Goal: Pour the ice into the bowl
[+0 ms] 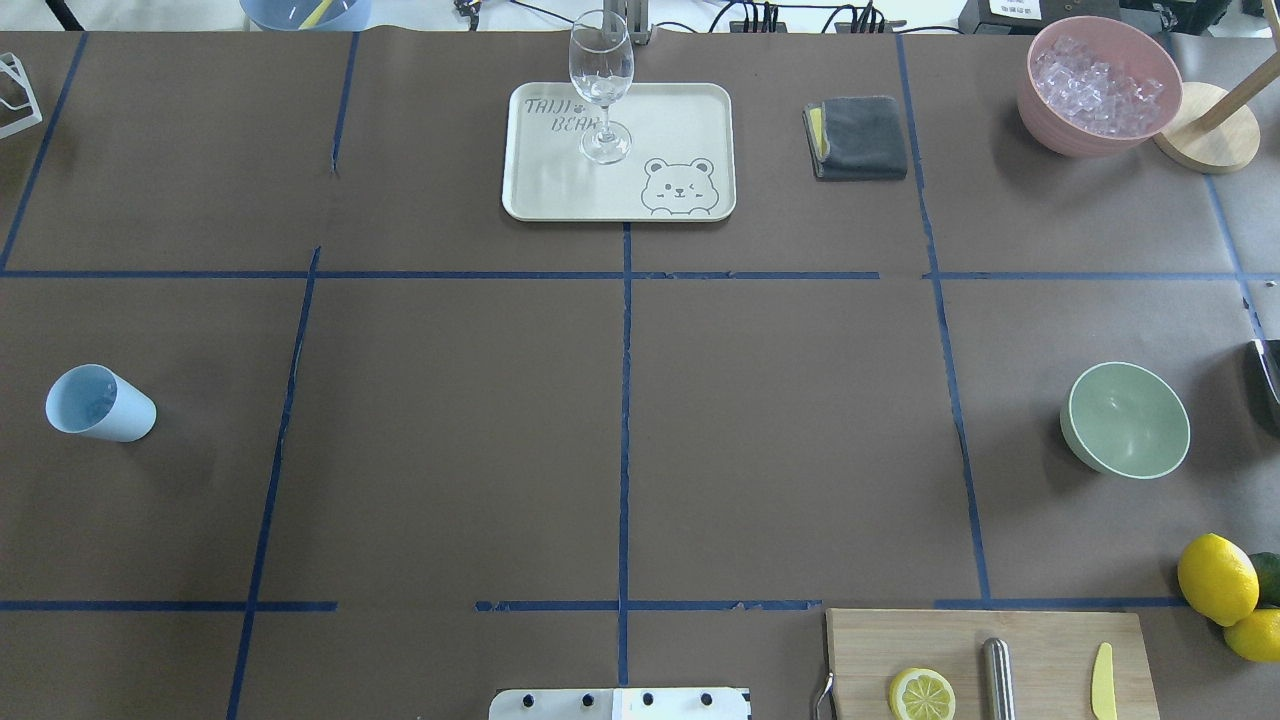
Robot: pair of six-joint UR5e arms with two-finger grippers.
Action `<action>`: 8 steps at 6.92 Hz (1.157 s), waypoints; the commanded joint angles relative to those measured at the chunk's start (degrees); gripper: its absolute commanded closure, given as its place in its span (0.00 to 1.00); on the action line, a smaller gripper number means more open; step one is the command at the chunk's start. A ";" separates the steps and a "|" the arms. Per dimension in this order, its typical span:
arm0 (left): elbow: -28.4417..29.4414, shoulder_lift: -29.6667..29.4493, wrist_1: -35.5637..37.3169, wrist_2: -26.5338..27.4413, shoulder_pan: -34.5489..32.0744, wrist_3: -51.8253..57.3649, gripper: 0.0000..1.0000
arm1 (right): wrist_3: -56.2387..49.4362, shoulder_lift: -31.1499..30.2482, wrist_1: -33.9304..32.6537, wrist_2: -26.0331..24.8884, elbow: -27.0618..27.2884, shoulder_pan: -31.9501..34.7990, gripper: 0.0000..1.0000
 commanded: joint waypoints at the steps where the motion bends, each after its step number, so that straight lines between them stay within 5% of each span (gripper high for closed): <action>1: -2.18 0.05 0.25 -0.19 0.40 -0.48 0.00 | 0.07 0.19 0.07 0.07 -0.12 0.00 0.00; 5: -2.45 0.31 0.34 -0.46 2.06 -0.13 0.00 | 3.55 -0.34 1.29 4.70 0.23 -2.27 0.00; 8: -2.45 0.40 0.25 -0.55 2.16 -0.22 0.00 | 37.85 -2.88 28.04 -5.34 -0.99 -15.77 0.00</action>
